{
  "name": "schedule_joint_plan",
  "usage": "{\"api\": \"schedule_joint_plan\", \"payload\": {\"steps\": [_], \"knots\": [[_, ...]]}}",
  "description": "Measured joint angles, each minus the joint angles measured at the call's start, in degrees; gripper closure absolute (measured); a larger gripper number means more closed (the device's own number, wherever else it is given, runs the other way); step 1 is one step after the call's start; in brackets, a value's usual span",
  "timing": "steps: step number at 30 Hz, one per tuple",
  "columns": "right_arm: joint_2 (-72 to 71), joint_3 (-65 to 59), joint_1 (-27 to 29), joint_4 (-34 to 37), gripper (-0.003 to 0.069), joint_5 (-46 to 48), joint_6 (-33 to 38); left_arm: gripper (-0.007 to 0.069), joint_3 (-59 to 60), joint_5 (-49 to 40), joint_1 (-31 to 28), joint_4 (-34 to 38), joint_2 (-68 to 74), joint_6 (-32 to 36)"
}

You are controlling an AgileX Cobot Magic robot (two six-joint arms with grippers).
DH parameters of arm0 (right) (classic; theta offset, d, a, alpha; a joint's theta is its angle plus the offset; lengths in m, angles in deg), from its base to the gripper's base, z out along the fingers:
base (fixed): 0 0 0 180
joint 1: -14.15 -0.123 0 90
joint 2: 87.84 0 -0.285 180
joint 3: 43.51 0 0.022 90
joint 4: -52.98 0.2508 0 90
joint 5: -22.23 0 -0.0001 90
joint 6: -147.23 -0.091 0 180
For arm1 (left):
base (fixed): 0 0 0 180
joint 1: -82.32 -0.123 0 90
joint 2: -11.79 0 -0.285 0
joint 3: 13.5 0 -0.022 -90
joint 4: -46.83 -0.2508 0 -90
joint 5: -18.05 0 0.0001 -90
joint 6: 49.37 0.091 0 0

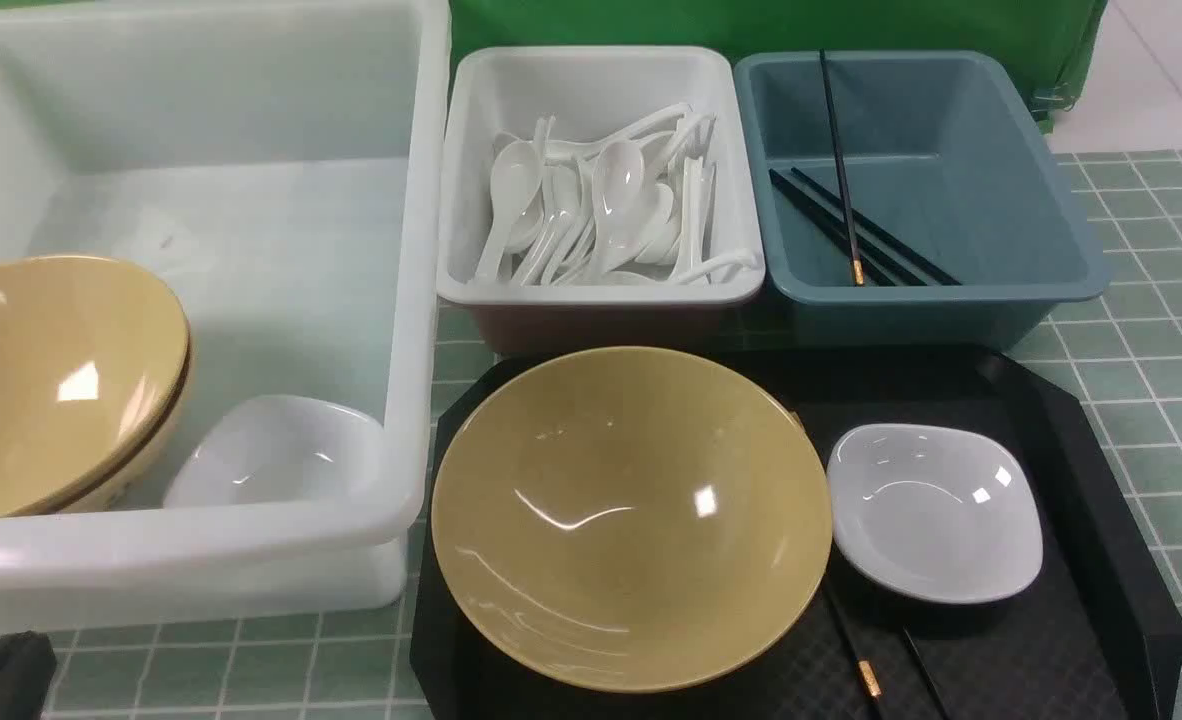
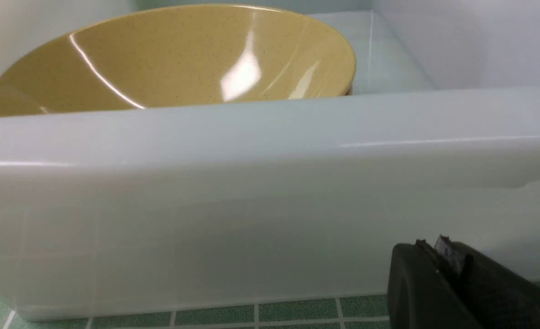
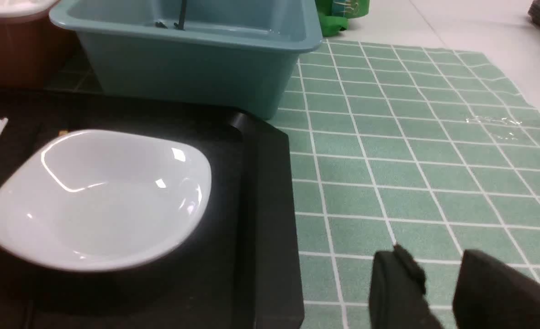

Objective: On blue table put chopsticks spoon bowls plates into blue grey white boxes.
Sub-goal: 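Grasp the large bowl on the tray by its rim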

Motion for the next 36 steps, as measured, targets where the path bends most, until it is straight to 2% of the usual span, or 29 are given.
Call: {"api": "schedule_joint_plan", "payload": {"steps": [24, 36], "knots": [[0.0, 0.0, 0.0, 0.0, 0.0421, 0.0, 0.0, 0.0620, 0.0, 0.0, 0.0, 0.0, 0.0, 0.0], [0.0, 0.0, 0.0, 0.0, 0.0421, -0.4, 0.9, 0.0620, 0.0, 0.0, 0.0, -2.6, 0.0, 1.4]]}}
